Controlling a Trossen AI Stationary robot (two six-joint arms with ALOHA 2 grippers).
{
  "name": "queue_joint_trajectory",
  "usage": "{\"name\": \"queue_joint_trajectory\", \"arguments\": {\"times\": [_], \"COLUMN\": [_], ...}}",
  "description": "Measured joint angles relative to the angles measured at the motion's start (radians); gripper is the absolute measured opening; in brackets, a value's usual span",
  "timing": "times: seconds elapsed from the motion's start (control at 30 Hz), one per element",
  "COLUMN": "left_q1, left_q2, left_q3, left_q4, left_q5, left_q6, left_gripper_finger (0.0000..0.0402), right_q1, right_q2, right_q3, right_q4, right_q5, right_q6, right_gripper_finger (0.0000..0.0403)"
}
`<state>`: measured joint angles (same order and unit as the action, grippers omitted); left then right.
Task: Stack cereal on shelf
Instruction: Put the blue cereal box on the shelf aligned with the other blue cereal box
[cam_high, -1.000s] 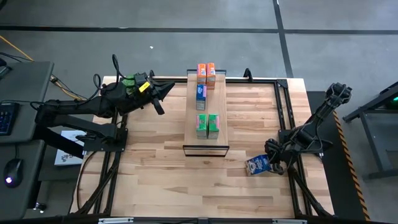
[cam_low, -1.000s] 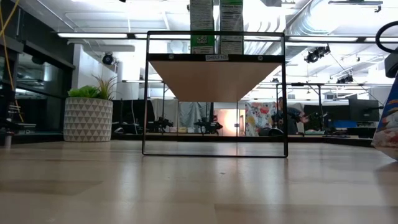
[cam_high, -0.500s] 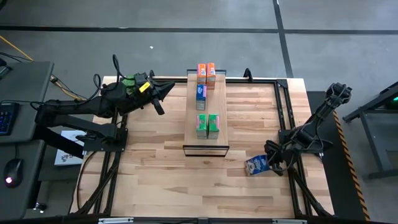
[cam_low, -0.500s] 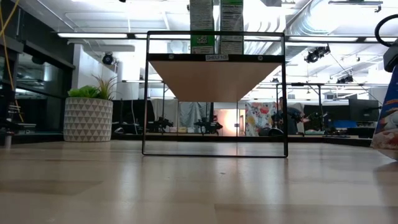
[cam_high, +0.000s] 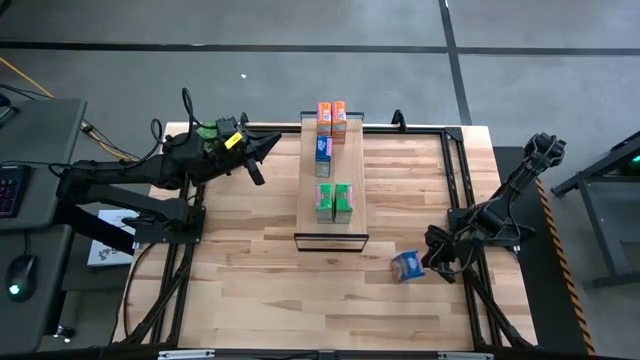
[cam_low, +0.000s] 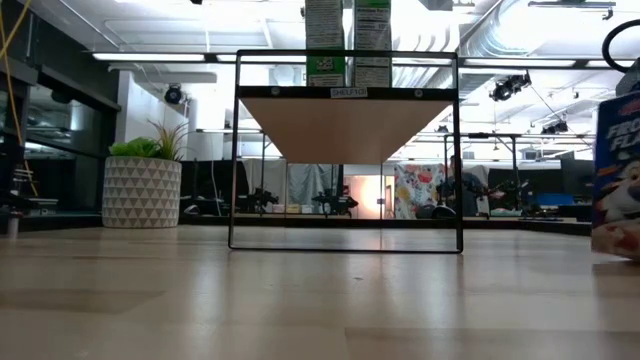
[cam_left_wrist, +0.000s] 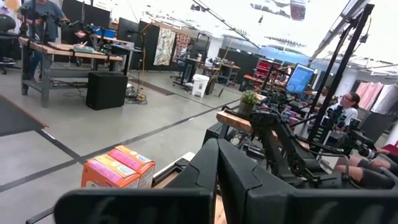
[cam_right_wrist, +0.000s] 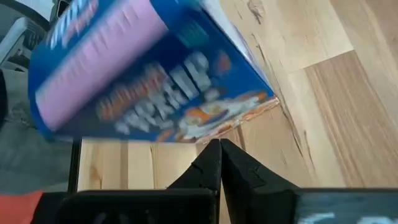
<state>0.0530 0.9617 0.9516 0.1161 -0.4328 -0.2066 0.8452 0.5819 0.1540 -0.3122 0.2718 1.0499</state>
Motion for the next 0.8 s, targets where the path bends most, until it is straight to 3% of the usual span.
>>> {"name": "queue_joint_trajectory", "arguments": {"times": [0.1, 0.23, 0.3, 0.43, 0.57, 0.8], "left_q1": [0.0, 0.0, 0.0, 0.0, 0.0, 0.0], "left_q2": [0.0, 0.0, 0.0, 0.0, 0.0, 0.0], "left_q3": [0.0, 0.0, 0.0, 0.0, 0.0, 0.0], "left_q4": [0.0, 0.0, 0.0, 0.0, 0.0, 0.0], "left_q5": [0.0, 0.0, 0.0, 0.0, 0.006, 0.006], "left_q6": [0.0, 0.0, 0.0, 0.014, 0.026, 0.026], "left_gripper_finger": [0.0, 0.0, 0.0, 0.0, 0.0, 0.0], "right_q1": [0.0, 0.001, 0.006, 0.015, 0.015, -0.021], "right_q2": [0.0, -0.012, -0.014, -0.014, -0.014, -0.013], "right_q3": [0.001, 0.041, 0.096, 0.251, 0.38, 0.497], "right_q4": [0.0, -0.064, -0.168, -0.429, -0.46, -0.433], "right_q5": [-0.025, -0.196, -0.276, -0.298, -0.222, 0.034], "right_q6": [0.005, 0.057, 0.075, 0.131, 0.285, 0.539], "right_gripper_finger": [0.0, 0.0, 0.0, 0.0, 0.0, 0.0022]}}
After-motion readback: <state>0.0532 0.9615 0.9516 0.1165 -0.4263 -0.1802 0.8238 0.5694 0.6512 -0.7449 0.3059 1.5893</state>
